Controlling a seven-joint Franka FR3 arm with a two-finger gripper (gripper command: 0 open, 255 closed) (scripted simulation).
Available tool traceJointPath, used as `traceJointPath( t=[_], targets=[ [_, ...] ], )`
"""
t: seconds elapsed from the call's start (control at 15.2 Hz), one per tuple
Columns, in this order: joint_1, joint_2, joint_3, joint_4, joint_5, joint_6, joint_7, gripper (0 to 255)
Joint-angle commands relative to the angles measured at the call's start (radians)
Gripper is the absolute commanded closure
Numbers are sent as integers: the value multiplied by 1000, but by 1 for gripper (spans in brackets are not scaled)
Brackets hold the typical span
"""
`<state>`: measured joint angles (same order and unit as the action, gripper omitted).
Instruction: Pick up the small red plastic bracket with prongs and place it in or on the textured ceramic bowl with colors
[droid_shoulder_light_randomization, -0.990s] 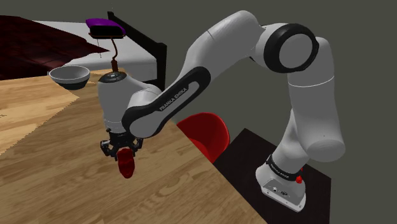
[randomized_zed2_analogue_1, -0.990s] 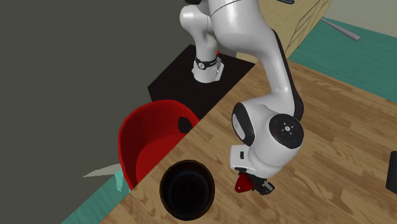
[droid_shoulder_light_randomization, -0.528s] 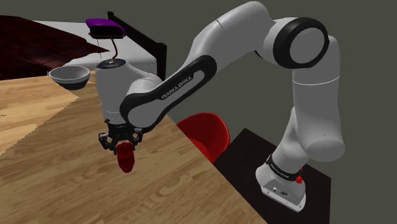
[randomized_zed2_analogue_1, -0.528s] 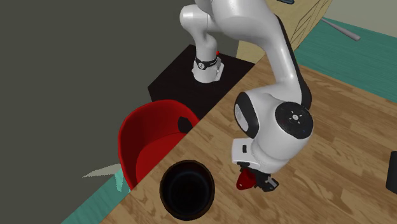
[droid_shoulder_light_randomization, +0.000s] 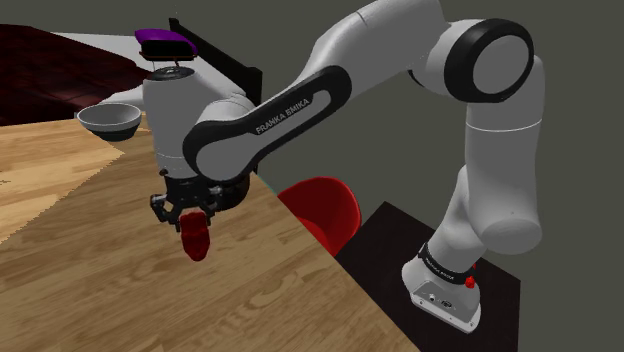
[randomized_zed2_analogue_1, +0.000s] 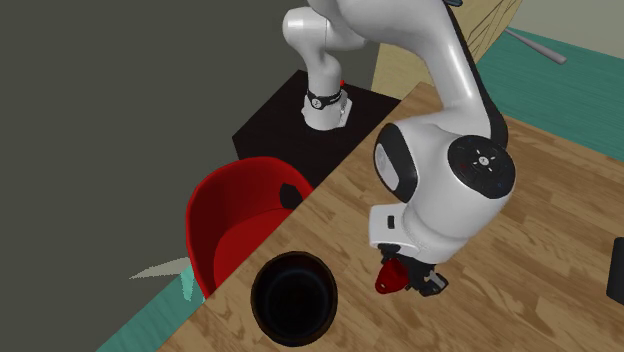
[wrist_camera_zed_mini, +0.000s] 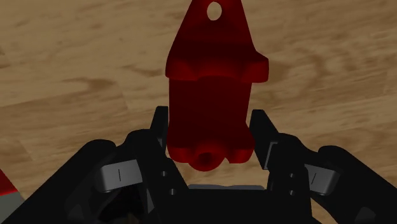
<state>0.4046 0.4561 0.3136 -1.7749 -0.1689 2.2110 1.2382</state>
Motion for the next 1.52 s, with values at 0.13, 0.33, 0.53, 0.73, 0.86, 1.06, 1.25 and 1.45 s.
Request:
traceJointPath(
  t=[0.13,0.33,0.53,0.73,0.86,1.06,1.25,1.45],
  targets=[
    [-4,-27,6,19,12,-45,-7,255],
    [-6,-46,10,34,20,-78,-12,255],
    [-8,-63,14,51,27,-111,-17,255],
    [-9,-79,17,70,34,-145,-21,255],
    [-10,-88,19,84,38,-168,-24,255],
    [-11,-101,21,107,44,-203,-27,255],
    [-40,-105,9,120,50,-218,-72,255],
    [-82,-98,-10,138,56,-228,-136,255]
  ],
)
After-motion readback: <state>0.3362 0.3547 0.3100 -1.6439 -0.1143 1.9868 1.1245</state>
